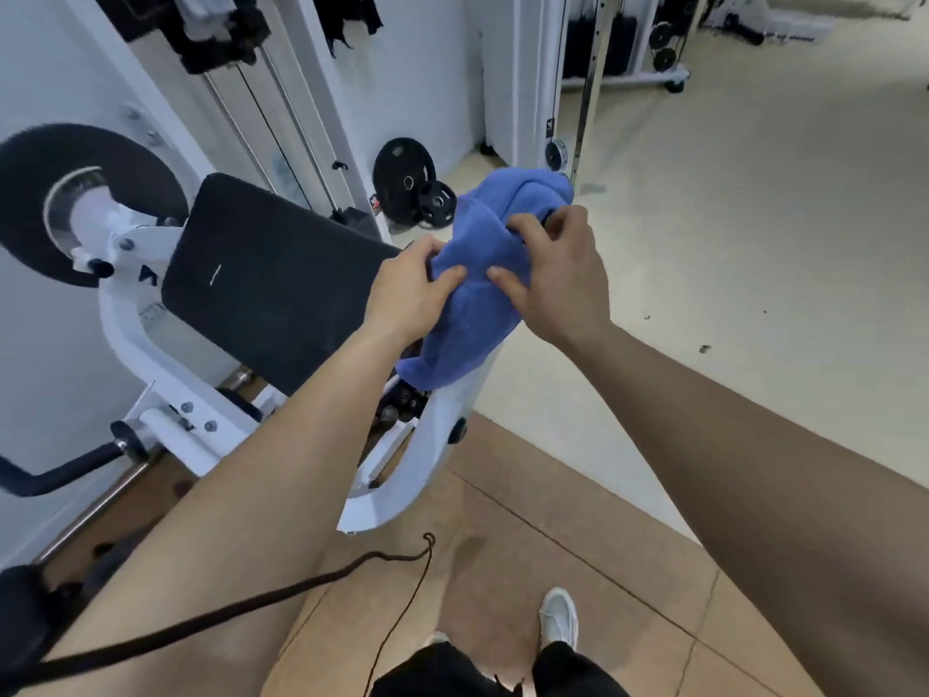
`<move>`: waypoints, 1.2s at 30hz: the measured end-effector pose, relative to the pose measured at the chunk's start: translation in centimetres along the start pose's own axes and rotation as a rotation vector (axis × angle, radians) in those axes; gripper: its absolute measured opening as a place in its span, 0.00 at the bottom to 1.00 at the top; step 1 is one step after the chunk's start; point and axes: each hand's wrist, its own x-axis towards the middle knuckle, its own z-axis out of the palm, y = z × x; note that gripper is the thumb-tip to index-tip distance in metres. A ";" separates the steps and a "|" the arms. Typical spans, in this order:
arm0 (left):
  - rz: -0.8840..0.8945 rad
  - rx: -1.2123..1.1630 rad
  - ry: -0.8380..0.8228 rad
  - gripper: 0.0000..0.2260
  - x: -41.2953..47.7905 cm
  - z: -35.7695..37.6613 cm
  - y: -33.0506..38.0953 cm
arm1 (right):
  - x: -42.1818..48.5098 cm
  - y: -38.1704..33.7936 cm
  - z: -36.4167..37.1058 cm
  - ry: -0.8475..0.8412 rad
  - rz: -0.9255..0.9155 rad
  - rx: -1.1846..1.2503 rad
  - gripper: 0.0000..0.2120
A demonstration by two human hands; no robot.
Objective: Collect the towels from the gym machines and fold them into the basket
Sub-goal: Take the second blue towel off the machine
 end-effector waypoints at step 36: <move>-0.547 -0.011 0.619 0.06 -51.9 -22.2 -13.0 | -26.5 -38.6 -0.4 -0.943 -0.687 0.355 0.04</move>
